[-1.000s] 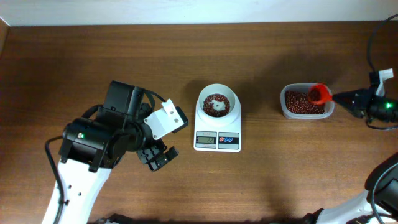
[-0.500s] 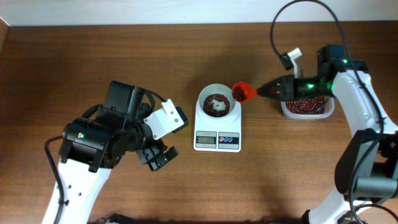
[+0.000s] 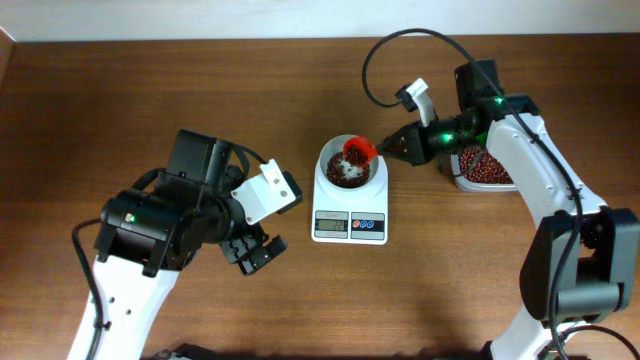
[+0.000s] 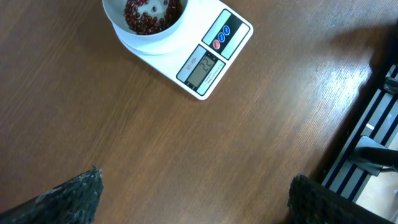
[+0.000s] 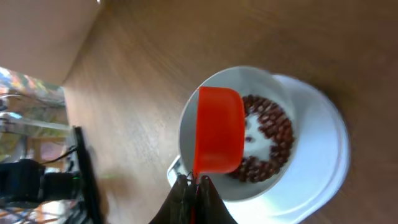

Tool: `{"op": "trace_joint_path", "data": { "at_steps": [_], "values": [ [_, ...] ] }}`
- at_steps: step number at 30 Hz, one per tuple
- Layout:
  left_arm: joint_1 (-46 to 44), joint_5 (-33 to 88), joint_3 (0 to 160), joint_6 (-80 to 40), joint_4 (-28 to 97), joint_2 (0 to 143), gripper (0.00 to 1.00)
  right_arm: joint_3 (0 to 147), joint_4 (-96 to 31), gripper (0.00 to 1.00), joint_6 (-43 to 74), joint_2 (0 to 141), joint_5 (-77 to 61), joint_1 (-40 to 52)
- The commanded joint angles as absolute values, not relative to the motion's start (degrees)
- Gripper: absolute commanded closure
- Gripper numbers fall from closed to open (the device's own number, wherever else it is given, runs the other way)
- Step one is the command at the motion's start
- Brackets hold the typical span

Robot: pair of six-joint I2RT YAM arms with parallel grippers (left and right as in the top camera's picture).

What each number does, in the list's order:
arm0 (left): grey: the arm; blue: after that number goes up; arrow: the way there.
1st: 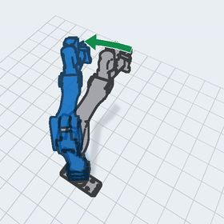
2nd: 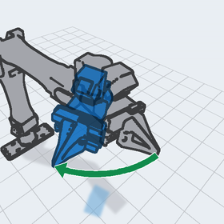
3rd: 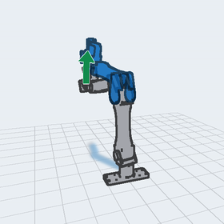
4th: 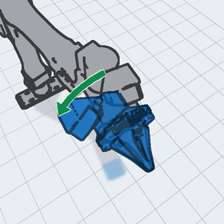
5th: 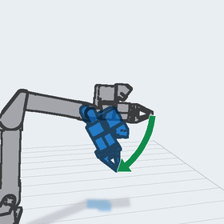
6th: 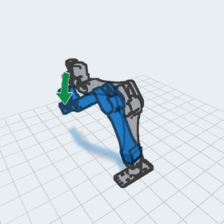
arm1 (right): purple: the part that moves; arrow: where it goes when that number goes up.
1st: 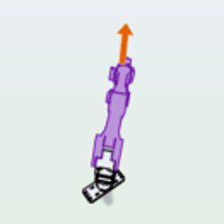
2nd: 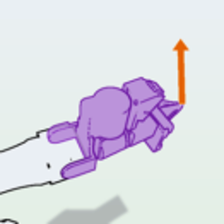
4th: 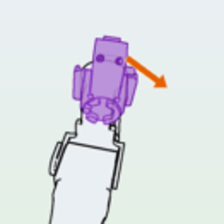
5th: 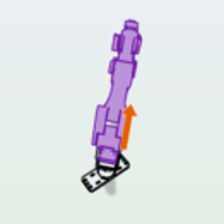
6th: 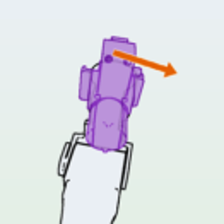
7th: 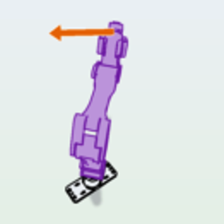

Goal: Scoop and weigh 50g on scale
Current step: 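Carry the filled scoop with the right gripper over the scale bowl, then tip the scoop with the right gripper to pour beans into the bowl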

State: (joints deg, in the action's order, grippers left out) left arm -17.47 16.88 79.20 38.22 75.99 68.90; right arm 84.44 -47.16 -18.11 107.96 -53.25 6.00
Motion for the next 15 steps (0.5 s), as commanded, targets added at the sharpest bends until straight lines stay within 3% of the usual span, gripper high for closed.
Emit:
{"op": "trace_joint_path", "data": {
  "at_steps": [1,2,4,6,8,15],
  "values": [
    [-17.08,16.71,80.14,39.09,75.96,68.88,0.01,84.33,-48.18,0.96,-18.46,106.83,-53.58,6.57],
    [-17.08,16.71,80.14,39.07,75.96,68.88,0.01,84.33,-49.21,0.96,-22.28,106.39,-53.17,7.25],
    [-17.08,16.71,80.14,39.09,75.96,68.88,0.01,84.36,-47.37,0.96,-18.79,106.34,-43.92,8.4],
    [-17.08,16.71,80.14,39.09,75.96,68.88,0.01,84.55,-51.05,0.96,-23.33,104.88,-47.72,9.5],
    [-17.08,16.71,80.14,39.09,75.96,68.88,0.01,84.62,-48.53,0.96,-21.06,104.66,-39.44,10.55],
    [-17.08,16.71,80.14,39.09,75.96,68.88,0.01,86.46,-51.64,0.96,-23.07,103.42,-41.76,10.98]
  ]
}}
